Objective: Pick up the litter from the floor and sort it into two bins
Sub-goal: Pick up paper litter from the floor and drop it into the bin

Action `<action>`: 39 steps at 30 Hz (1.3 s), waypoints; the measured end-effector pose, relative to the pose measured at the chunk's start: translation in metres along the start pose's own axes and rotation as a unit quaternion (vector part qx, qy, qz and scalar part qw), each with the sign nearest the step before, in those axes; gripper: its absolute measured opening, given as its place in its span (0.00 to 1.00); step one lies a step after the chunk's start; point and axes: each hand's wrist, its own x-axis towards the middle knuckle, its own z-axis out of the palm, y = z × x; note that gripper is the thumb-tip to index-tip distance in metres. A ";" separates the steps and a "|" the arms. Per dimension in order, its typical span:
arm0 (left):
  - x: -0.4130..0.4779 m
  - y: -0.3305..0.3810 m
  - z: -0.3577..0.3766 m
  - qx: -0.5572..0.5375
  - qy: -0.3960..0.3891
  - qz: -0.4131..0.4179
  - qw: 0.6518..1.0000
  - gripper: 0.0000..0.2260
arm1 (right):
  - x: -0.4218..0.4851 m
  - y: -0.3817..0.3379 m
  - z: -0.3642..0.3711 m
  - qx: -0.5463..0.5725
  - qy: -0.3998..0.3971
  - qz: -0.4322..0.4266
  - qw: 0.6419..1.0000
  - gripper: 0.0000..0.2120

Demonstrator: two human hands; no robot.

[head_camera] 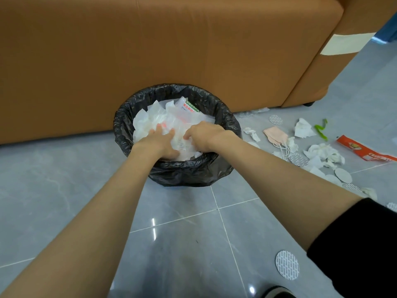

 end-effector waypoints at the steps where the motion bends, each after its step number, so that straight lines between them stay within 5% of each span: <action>1: 0.001 0.000 0.000 0.009 -0.008 0.001 1.000 0.35 | 0.001 0.000 -0.001 -0.005 -0.021 -0.002 1.000 0.21; 9: 0.013 -0.014 -0.004 -0.005 -0.090 0.010 0.996 0.35 | 0.020 0.003 0.003 -0.062 -0.151 -0.010 0.987 0.21; 15: 0.001 -0.001 -0.007 0.019 -0.066 0.007 0.998 0.33 | 0.024 -0.001 0.010 -0.063 -0.176 0.005 0.982 0.20; 20: -0.011 0.009 -0.005 0.054 0.060 0.017 0.997 0.28 | 0.007 0.002 0.003 -0.071 -0.047 -0.009 0.996 0.18; 28: -0.039 0.033 -0.016 -0.016 0.101 0.026 0.994 0.20 | -0.052 0.024 0.003 0.029 0.142 0.013 0.989 0.19; 33: -0.062 0.062 -0.022 -0.056 0.233 0.025 0.971 0.18 | -0.084 0.043 0.014 0.184 0.334 0.051 0.923 0.16; 39: -0.080 0.110 -0.028 -0.162 0.316 0.086 0.931 0.25 | -0.116 0.071 0.041 0.272 0.372 0.111 0.880 0.16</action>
